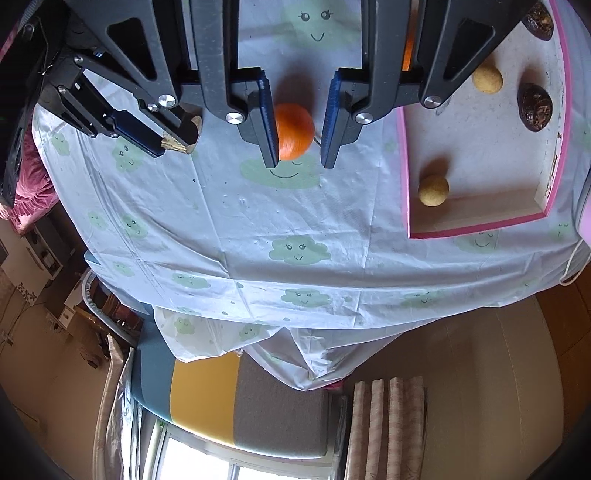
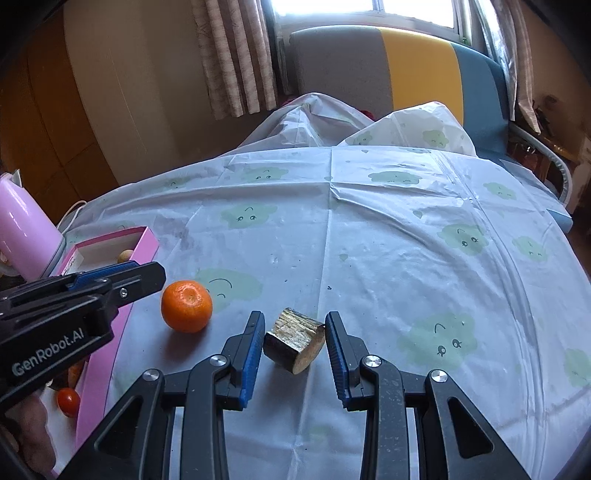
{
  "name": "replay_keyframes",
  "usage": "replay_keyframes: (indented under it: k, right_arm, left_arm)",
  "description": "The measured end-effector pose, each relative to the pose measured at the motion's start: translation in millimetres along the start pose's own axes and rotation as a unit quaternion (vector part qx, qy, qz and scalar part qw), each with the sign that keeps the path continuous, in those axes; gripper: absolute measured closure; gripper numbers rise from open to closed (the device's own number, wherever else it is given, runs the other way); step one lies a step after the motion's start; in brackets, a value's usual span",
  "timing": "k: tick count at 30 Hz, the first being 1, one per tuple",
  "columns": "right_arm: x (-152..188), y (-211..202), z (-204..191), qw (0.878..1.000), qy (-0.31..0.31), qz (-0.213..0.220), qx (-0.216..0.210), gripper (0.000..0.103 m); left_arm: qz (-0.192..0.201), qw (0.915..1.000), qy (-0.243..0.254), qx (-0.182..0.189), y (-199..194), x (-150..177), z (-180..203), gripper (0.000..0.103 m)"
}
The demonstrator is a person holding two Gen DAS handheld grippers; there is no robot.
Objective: Organize fruits
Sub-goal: 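Grasp the mandarin with the left gripper while the right gripper holds the eggplant chunk, then carry the mandarin and eggplant chunk over the tray with both grippers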
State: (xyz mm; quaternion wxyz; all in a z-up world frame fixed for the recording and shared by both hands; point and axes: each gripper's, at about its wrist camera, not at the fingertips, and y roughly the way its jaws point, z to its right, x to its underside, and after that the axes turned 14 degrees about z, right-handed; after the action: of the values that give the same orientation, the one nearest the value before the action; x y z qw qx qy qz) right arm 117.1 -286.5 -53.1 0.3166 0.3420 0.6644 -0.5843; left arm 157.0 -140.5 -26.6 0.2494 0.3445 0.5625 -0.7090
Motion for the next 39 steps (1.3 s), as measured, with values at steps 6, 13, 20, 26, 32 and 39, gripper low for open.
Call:
replay_keyframes:
  k: [6, 13, 20, 26, 32, 39]
  right_arm:
    - [3, -11, -2, 1.000, 0.000, 0.006, 0.005, 0.069]
    - [5, -8, 0, 1.000, 0.005, 0.003, 0.002, 0.069]
    - [7, -5, 4, 1.000, 0.006, -0.002, 0.000, 0.069]
    - [4, -7, 3, 1.000, 0.006, 0.001, 0.000, 0.069]
    - [-4, -18, -13, 1.000, -0.007, 0.011, -0.012, 0.069]
    - [-10, -28, -56, 0.998, -0.041, 0.023, -0.044, 0.069]
  left_arm:
    - [-0.026, 0.9984, -0.038, 0.033, 5, 7, -13, 0.044]
    - [-0.050, 0.9979, -0.004, 0.041, 25, 13, 1, 0.040]
    - [-0.069, 0.9964, 0.047, 0.014, 42, 20, 15, 0.065]
    - [-0.039, 0.9984, 0.035, 0.022, 10, 16, 6, 0.066]
    - [0.016, 0.9996, 0.021, -0.008, -41, 4, -24, 0.066]
    - [0.030, 0.9964, -0.025, -0.076, -77, 18, -89, 0.066]
